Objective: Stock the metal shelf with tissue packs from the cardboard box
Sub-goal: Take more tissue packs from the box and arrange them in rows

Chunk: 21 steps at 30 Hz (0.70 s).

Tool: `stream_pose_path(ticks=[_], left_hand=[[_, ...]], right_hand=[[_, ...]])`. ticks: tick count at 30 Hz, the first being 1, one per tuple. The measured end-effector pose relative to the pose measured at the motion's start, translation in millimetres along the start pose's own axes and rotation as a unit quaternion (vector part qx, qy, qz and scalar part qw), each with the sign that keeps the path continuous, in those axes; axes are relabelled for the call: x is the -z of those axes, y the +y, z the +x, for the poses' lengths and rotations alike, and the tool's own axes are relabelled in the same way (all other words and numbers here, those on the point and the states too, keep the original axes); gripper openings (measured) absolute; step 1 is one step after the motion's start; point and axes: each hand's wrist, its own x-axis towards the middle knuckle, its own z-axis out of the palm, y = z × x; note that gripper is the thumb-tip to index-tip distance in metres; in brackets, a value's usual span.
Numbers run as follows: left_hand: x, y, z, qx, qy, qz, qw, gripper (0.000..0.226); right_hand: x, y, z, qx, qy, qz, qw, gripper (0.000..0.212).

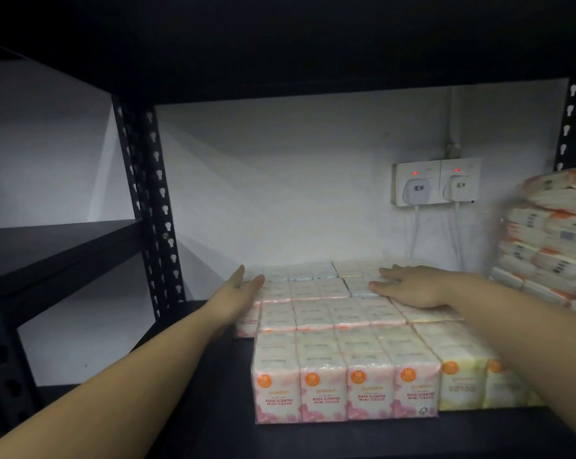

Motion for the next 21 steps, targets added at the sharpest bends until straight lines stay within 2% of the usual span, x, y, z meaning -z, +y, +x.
stream_pose_path(ticks=[17,21], left_hand=[[-31,12,3,0.021,-0.067,-0.130,0.989,0.078],[-34,9,6,0.057,-0.080,-0.163,0.982,0.097]], right_hand=[[1,24,4,-0.034,-0.006,-0.006,0.999,0.097],[-2,30,4,-0.038,0.002,-0.005,0.999,0.100]])
